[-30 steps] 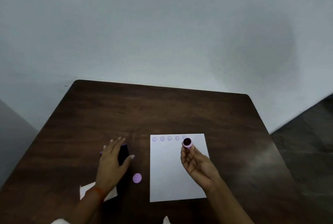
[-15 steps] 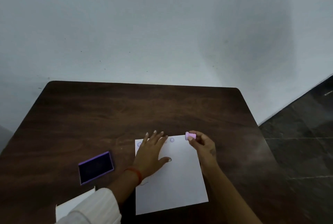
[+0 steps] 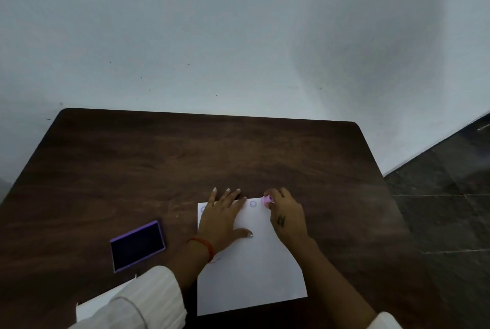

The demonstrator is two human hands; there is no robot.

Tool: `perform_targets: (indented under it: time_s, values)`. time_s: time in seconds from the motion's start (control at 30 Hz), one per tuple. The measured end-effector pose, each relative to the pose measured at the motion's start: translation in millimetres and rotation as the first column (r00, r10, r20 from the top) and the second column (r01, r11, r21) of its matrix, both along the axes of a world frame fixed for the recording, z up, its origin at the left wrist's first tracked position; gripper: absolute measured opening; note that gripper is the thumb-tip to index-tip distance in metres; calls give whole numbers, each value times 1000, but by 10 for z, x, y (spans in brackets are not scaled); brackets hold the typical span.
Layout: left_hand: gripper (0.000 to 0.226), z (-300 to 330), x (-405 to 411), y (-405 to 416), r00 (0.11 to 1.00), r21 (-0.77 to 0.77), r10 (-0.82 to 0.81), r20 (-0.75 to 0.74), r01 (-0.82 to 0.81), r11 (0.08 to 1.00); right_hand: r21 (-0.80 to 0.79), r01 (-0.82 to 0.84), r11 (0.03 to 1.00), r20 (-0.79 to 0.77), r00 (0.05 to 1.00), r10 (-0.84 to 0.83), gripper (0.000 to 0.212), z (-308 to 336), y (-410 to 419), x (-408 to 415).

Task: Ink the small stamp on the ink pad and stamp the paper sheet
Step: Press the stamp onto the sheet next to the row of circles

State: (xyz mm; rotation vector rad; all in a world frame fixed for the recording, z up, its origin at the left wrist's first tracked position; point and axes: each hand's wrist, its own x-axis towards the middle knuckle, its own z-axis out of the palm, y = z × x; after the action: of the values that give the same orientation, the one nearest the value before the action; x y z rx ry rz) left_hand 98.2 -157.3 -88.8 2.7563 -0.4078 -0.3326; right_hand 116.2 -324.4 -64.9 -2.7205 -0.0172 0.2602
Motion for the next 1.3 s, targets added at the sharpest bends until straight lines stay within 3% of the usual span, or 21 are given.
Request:
perform_targets:
  time_s: [0.43, 0.73, 1.3]
  values:
    - [82, 9, -2, -9, 1000, 0, 7, -11, -7, 1000, -147, -197, 969, -159, 972, 174, 38, 211, 38, 50]
    - [80, 41, -6, -8, 1000, -10, 11, -28, -11, 1000, -154, -206, 966, -40, 979, 202, 34, 149, 51, 45]
    - [81, -8, -13, -24, 999, -26, 30, -29, -31, 999, -122, -347, 930, 17, 936, 351, 30, 86, -54, 119]
